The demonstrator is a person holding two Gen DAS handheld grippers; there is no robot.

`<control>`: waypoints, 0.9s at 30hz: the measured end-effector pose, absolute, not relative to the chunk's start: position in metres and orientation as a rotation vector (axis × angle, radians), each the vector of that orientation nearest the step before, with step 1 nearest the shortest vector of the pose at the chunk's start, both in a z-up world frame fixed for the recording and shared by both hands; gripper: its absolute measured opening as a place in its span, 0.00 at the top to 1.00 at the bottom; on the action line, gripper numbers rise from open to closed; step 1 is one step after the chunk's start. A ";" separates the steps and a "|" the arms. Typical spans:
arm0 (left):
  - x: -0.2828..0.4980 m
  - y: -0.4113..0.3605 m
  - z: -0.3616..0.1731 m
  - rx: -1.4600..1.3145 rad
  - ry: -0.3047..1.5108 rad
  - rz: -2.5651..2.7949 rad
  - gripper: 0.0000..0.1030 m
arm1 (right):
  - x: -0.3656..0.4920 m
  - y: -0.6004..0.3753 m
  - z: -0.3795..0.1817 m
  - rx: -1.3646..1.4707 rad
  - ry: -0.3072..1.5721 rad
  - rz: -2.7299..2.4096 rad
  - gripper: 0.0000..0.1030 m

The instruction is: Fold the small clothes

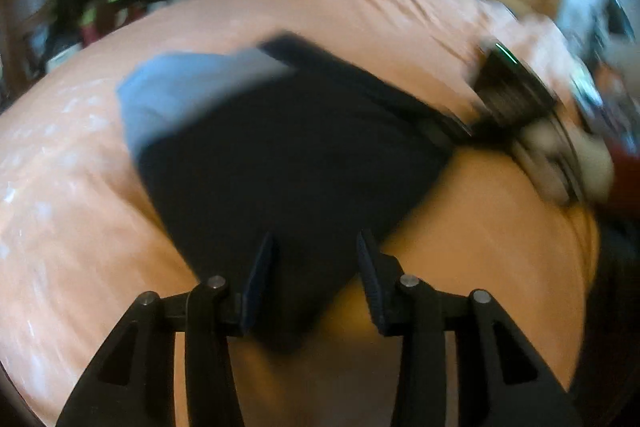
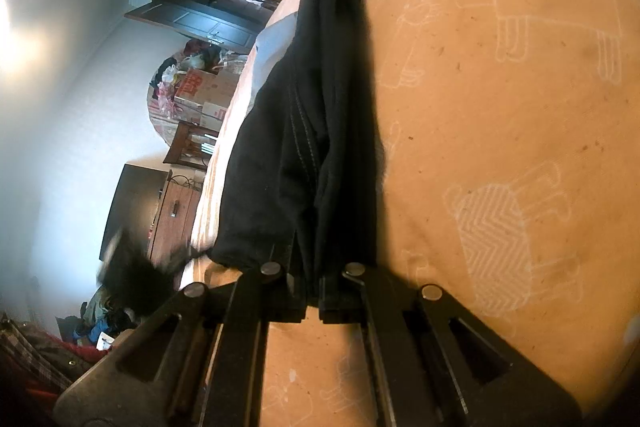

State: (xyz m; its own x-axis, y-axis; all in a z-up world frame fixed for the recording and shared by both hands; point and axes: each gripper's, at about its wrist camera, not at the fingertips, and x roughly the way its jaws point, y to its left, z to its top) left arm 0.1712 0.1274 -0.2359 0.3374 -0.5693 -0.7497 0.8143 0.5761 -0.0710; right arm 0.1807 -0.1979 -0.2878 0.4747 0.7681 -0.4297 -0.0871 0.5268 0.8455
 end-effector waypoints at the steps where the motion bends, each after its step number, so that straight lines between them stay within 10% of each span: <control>1: 0.160 0.128 -0.239 0.331 0.887 -0.967 0.53 | 0.181 -0.199 -0.288 0.867 0.933 0.611 1.00; 13: 0.200 0.139 -0.185 0.138 0.718 -0.823 0.49 | 0.176 -0.198 -0.281 0.842 0.943 0.582 1.00; 15: 0.219 0.117 -0.233 0.249 0.861 -0.809 0.47 | 0.171 -0.195 -0.269 0.798 0.954 0.537 0.93; 18: 0.213 0.107 -0.235 0.283 0.820 -0.824 0.41 | 0.153 -0.191 -0.228 0.641 0.944 0.434 0.56; 22: 0.213 0.109 -0.238 0.247 0.802 -0.836 0.38 | 0.153 -0.193 -0.162 0.501 0.787 0.370 0.59; 27: 0.216 0.115 -0.241 0.211 0.810 -0.859 0.36 | 0.286 -0.156 -0.155 0.314 0.819 0.408 0.88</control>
